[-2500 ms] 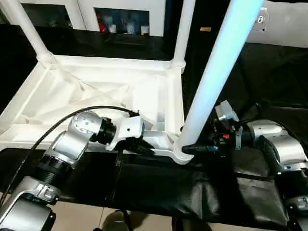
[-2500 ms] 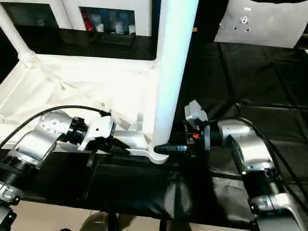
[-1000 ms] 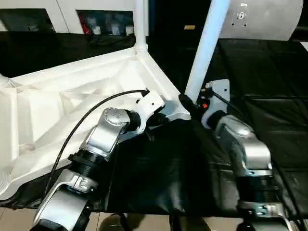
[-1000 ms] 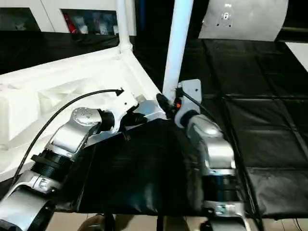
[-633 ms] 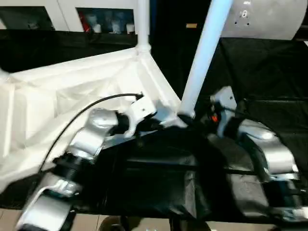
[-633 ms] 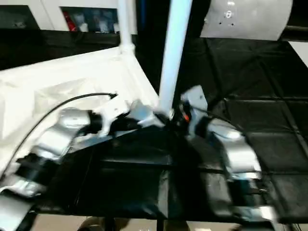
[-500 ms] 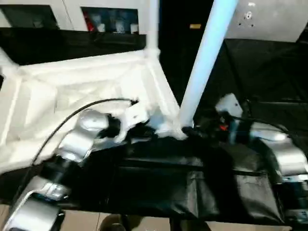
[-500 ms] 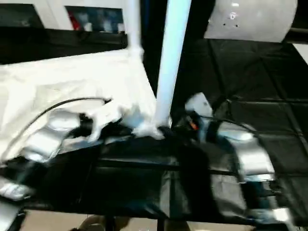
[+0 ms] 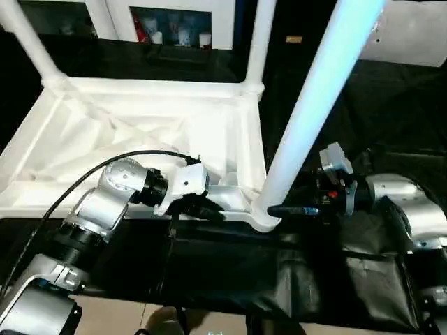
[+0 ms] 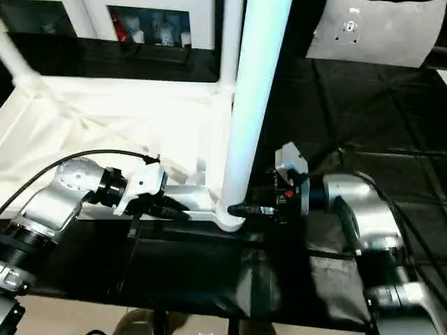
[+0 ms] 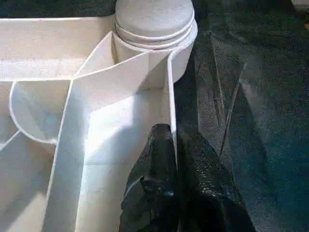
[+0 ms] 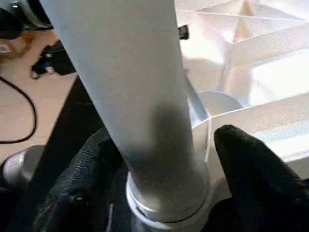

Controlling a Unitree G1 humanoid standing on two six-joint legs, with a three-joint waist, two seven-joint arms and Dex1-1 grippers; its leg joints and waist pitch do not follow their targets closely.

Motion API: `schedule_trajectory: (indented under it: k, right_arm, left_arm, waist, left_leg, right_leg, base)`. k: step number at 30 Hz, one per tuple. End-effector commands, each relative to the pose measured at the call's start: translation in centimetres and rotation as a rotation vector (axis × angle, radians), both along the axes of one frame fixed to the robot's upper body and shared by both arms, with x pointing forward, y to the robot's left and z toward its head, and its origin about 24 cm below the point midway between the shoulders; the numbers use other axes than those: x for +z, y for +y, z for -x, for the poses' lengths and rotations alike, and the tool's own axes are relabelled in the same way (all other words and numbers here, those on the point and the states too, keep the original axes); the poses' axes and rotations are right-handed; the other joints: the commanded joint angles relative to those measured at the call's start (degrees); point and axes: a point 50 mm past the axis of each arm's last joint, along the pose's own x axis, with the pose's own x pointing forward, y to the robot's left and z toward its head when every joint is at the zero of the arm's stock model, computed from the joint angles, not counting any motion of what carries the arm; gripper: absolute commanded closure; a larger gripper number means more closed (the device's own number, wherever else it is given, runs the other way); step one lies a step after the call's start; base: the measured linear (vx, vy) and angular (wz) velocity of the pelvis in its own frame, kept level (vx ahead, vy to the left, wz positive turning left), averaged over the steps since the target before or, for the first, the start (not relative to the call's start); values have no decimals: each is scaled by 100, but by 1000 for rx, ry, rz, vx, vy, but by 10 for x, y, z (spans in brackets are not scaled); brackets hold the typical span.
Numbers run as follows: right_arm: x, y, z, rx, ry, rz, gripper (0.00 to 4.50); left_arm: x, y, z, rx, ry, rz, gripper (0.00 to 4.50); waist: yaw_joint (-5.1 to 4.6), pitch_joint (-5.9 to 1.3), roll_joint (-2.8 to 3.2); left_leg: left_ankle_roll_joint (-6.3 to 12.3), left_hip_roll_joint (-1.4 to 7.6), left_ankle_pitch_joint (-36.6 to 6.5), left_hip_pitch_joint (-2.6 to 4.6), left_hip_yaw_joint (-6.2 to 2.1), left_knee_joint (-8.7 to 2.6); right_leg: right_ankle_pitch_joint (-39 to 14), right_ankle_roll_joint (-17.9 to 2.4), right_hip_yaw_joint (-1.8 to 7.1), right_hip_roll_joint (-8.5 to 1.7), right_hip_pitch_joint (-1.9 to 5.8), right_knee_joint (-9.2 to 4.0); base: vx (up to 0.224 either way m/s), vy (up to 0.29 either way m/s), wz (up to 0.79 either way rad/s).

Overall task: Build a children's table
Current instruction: Rotate leg to tighten

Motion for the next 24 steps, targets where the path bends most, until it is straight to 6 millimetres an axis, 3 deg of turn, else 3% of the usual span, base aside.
schedule_trajectory:
  k: [1, 6, 10, 17, 21, 22, 24]
  right_arm:
    - [3, 0, -1, 30, 1, -3, 169]
    - [4, 1, -3, 75, 13, -3, 200]
    - [4, 3, -3, 84, 14, -6, 239]
    - [3, 7, 0, 91, 56, -46, 246]
    - [2, 18, 4, 16, 89, -126, 247]
    - [-1, 28, 4, -69, 73, -118, 248]
    - [-5, 38, 0, -195, 51, -91, 248]
  left_arm:
    - [4, -10, 4, -106, -4, -5, 450]
    - [4, -9, 4, -111, -8, -4, 450]
    - [4, -8, 4, -108, -10, -5, 450]
    - [3, -8, -1, -41, -10, -11, 450]
    - [4, -15, -10, 79, -20, 2, 450]
    - [6, -22, -16, 149, -27, 19, 450]
    - [8, -31, -20, 209, -37, 41, 450]
  waist:
    - [-21, -463, -103]
    - [-11, -447, -98]
    - [-2, -446, -116]
    - [1, -434, -116]
    - [21, -402, -79]
    - [30, -390, -72]
    - [3, -387, -106]
  left_leg:
    - [830, 174, -611, 97, 33, -279]
    - [761, 178, -681, 100, 26, -287]
    - [771, 175, -594, 97, 29, -281]
    - [743, 176, -656, 105, 30, -287]
    - [693, 178, -742, 107, 30, -303]
    - [603, 175, -795, 115, 25, -316]
    - [455, 136, -836, 95, 3, -325]
  right_leg:
    - [-1230, -1432, 219, -352, 416, -283]
    - [-1411, -1406, 216, -360, 409, -292]
    - [-1232, -1430, 224, -354, 415, -270]
    - [-1402, -1392, 225, -355, 408, -289]
    - [-1527, -1367, 231, -350, 391, -319]
    - [-1656, -1305, 237, -347, 384, -345]
    - [-1929, -1168, 222, -354, 395, -371]
  base:
    - [0, 0, 0]
    - [0, 0, 0]
    - [0, 0, 0]
    - [0, 0, 0]
    - [0, 0, 0]
    - [0, 0, 0]
    - [0, 0, 0]
